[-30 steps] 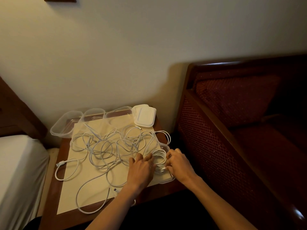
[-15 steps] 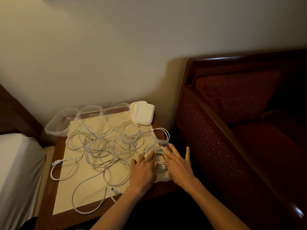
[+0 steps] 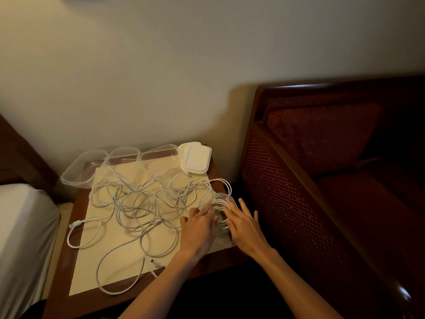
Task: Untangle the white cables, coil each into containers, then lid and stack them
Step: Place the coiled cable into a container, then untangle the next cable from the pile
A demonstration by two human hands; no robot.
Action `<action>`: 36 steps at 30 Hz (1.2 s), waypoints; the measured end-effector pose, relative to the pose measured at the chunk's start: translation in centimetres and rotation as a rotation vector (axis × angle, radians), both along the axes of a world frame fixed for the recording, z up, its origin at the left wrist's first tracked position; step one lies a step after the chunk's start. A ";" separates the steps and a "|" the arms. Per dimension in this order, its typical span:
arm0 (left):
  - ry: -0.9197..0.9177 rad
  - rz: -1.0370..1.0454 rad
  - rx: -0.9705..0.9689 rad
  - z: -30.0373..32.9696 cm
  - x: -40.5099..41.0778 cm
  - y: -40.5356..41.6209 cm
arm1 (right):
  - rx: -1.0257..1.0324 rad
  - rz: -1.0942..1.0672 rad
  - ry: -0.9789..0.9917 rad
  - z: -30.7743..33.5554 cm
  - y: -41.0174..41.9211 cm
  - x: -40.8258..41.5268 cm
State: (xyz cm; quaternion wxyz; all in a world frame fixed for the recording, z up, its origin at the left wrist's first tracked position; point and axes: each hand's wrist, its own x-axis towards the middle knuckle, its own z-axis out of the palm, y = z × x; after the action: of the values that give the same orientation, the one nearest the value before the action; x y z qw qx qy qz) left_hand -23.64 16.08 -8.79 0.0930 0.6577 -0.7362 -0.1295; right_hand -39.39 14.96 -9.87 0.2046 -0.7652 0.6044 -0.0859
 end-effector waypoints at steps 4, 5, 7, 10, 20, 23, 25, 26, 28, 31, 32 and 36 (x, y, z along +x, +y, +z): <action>0.047 0.047 -0.062 1.0 0.7 0.1 | -0.132 -0.044 -0.176 0.5 0.1 0.2; 0.091 0.059 -0.095 1.1 1.1 0.0 | -0.179 -0.057 -0.238 0.7 0.0 0.2; 0.187 0.056 -0.174 1.3 2.1 -0.4 | -0.236 -0.092 -0.342 1.0 -0.2 0.4; 0.280 0.040 -0.245 1.3 3.6 -0.4 | -0.255 -0.165 -0.444 1.3 -0.3 0.8; 0.419 0.279 -0.467 5.5 8.2 -3.2 | -0.411 -0.145 -0.642 5.4 -4.3 7.6; 0.454 0.365 -0.501 7.6 10.7 -5.9 | -0.372 -0.084 -0.679 7.2 -6.9 11.7; 0.464 0.443 -0.451 8.5 13.2 -8.1 | -0.266 -0.081 -0.692 8.1 -9.0 14.3; 0.442 0.489 -0.416 8.7 14.8 -9.3 | -0.216 -0.097 -0.682 8.3 -10.3 15.6; 0.374 0.554 -0.315 8.8 17.8 -11.5 | -0.123 -0.144 -0.607 8.0 -13.0 17.7; 0.234 0.531 -0.191 8.3 21.1 -14.3 | 0.015 -0.252 -0.370 6.5 -17.7 19.8; 0.173 0.504 -0.180 7.9 21.7 -15.3 | 0.074 -0.299 -0.321 5.9 -18.9 20.1; -0.086 0.392 -0.150 7.0 22.0 -19.6 | 0.198 -0.380 -0.269 4.6 -21.2 20.7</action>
State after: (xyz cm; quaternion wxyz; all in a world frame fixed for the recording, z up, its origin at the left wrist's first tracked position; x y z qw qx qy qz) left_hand -1.66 -3.54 -1.75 0.1336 0.7845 -0.6051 -0.0256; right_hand -18.67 -6.25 -5.26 0.3376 -0.5957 0.7101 -0.1643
